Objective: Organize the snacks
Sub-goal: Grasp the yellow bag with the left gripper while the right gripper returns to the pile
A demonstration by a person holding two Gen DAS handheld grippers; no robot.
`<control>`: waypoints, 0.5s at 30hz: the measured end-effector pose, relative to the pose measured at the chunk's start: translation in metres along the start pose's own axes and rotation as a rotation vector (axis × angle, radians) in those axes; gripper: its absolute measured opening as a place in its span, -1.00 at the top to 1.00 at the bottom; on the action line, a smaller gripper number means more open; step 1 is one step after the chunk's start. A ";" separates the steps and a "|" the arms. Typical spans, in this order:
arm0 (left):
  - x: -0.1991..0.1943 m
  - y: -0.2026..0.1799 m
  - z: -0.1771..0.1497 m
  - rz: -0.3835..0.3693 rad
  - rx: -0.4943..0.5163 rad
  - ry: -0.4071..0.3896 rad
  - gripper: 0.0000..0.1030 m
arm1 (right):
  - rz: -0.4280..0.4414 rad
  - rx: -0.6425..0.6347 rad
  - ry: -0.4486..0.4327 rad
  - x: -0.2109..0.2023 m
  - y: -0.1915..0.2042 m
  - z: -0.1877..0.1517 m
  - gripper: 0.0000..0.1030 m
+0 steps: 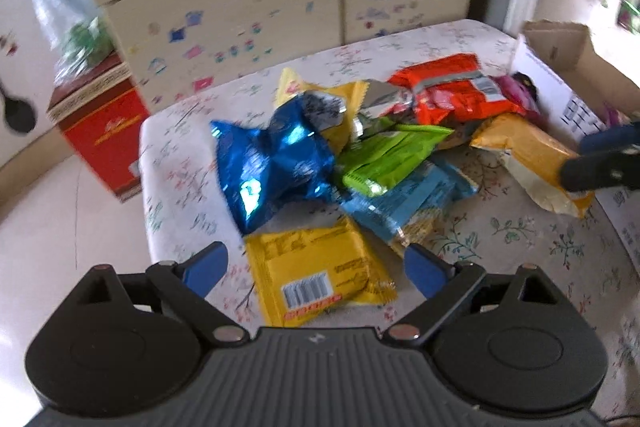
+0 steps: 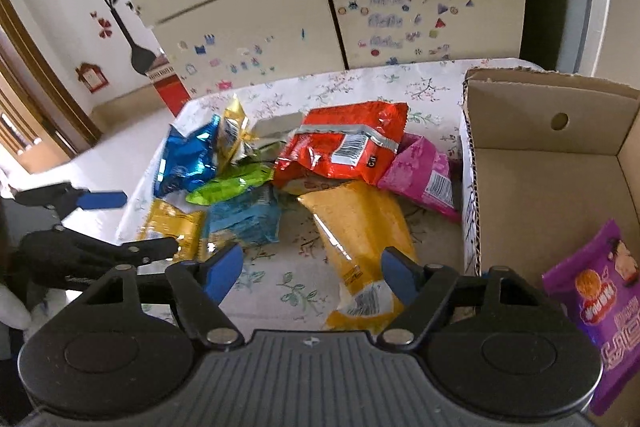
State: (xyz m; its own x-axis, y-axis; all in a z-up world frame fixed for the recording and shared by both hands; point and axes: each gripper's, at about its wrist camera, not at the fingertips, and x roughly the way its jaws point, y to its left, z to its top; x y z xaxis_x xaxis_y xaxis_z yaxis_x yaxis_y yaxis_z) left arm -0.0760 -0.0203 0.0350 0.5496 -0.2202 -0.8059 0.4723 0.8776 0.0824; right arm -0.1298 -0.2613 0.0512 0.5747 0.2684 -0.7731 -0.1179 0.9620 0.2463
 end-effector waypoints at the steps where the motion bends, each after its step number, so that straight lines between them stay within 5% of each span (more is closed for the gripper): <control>1: 0.001 -0.001 0.001 -0.008 0.023 -0.005 -0.84 | -0.006 -0.004 0.005 0.004 0.000 0.001 -0.58; 7: 0.016 -0.001 0.000 -0.050 0.156 -0.016 -0.84 | -0.029 -0.029 0.018 0.021 0.002 0.008 -0.58; 15: 0.031 0.000 -0.007 -0.135 0.179 0.059 -0.81 | -0.009 -0.009 0.055 0.027 0.001 0.011 -0.59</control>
State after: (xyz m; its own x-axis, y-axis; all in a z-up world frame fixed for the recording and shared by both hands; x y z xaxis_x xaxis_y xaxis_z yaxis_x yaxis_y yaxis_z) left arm -0.0631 -0.0240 0.0059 0.4341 -0.3009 -0.8491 0.6564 0.7512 0.0694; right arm -0.1053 -0.2532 0.0373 0.5305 0.2623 -0.8061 -0.1209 0.9646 0.2343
